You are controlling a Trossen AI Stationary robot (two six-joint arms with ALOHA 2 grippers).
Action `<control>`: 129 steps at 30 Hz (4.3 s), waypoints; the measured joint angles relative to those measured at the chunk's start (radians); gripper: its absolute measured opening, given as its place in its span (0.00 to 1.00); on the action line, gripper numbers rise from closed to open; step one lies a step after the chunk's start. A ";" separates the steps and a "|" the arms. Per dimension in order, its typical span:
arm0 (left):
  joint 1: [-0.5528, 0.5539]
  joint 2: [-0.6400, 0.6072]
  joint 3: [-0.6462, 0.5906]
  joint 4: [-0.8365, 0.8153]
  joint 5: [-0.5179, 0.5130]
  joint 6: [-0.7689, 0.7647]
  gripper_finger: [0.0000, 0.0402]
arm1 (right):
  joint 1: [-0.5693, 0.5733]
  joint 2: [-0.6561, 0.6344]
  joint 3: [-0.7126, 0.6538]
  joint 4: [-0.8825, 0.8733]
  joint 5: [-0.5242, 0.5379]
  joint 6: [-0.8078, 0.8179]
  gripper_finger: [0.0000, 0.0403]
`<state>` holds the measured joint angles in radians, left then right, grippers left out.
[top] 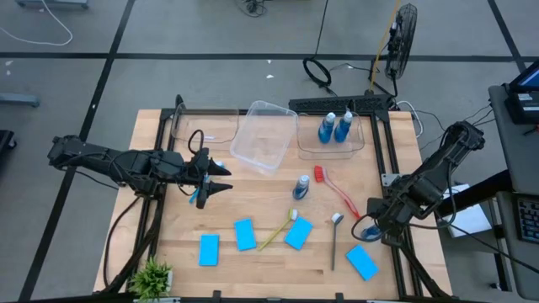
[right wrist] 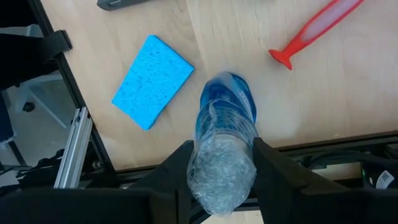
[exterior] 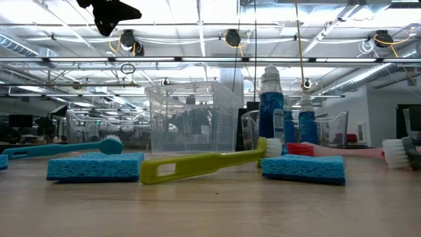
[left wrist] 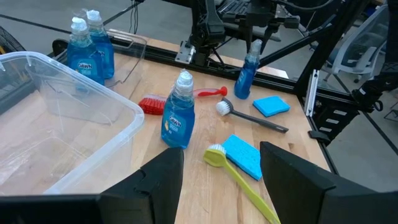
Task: Pick & Place Kitchen Sink Supplies
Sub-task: Put the blue soap dispenser into the right transparent bin
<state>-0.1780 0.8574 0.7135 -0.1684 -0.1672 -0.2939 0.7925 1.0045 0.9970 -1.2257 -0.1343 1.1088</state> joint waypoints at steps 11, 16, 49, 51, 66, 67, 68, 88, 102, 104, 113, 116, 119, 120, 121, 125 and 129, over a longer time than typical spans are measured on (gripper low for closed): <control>0.000 0.000 0.000 0.000 0.000 0.000 0.53 | -0.042 -0.028 0.134 -0.023 0.124 -0.029 0.29; 0.000 0.000 0.000 0.000 0.000 0.000 0.53 | -0.106 -0.030 0.217 -0.023 0.273 -0.117 0.29; 0.000 0.000 0.000 0.000 -0.052 0.012 0.53 | -0.993 0.036 0.356 0.067 0.629 -1.191 0.29; 0.000 0.000 0.000 0.000 -0.053 0.011 0.53 | -1.027 0.048 0.356 0.058 0.581 -1.205 0.29; 0.001 0.000 0.000 0.000 -0.054 0.011 0.53 | -1.178 0.086 0.295 -0.014 0.410 -1.227 0.29; 0.001 0.000 0.000 0.000 -0.054 0.011 0.53 | -1.185 0.086 0.281 -0.012 0.412 -1.228 0.29; 0.001 0.000 0.000 0.000 -0.054 0.011 0.53 | -1.190 0.086 0.267 -0.010 0.416 -1.230 0.29; 0.001 0.000 0.000 0.000 -0.054 0.011 0.53 | -1.326 0.086 0.083 0.123 0.280 -1.333 0.29; 0.025 0.000 0.000 0.000 -0.071 -0.003 0.53 | -1.399 0.086 0.034 0.164 0.235 -1.386 0.32; 0.034 0.000 0.000 0.000 -0.070 -0.003 0.53 | -1.406 0.086 0.030 0.164 0.234 -1.388 0.33; 0.049 0.000 0.000 0.001 -0.070 -0.003 0.53 | -1.410 0.086 0.029 0.169 0.238 -1.432 0.34; 0.049 0.000 0.000 0.001 -0.070 -0.003 0.53 | -1.409 0.086 0.029 0.185 0.248 -1.445 0.37; 0.049 0.000 0.000 0.001 -0.070 -0.003 0.53 | -1.409 0.086 0.029 0.195 0.298 -1.464 0.40; 0.049 0.000 0.000 0.001 -0.070 -0.002 0.53 | -1.408 0.086 0.029 0.199 0.312 -1.466 0.40; 0.049 0.000 0.000 0.001 -0.070 -0.002 0.53 | -1.408 0.086 0.029 0.206 0.320 -1.466 0.41; 0.049 0.000 0.000 0.001 -0.069 -0.002 0.53 | -1.408 0.086 0.029 0.223 0.324 -1.480 0.43; 0.049 0.000 0.000 0.001 -0.068 -0.002 0.53 | -1.408 0.084 0.029 0.253 0.325 -1.492 0.45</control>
<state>-0.1291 0.8576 0.7132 -0.1677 -0.2356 -0.2959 -0.6159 1.0883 1.0264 -0.9728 0.1905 -0.3831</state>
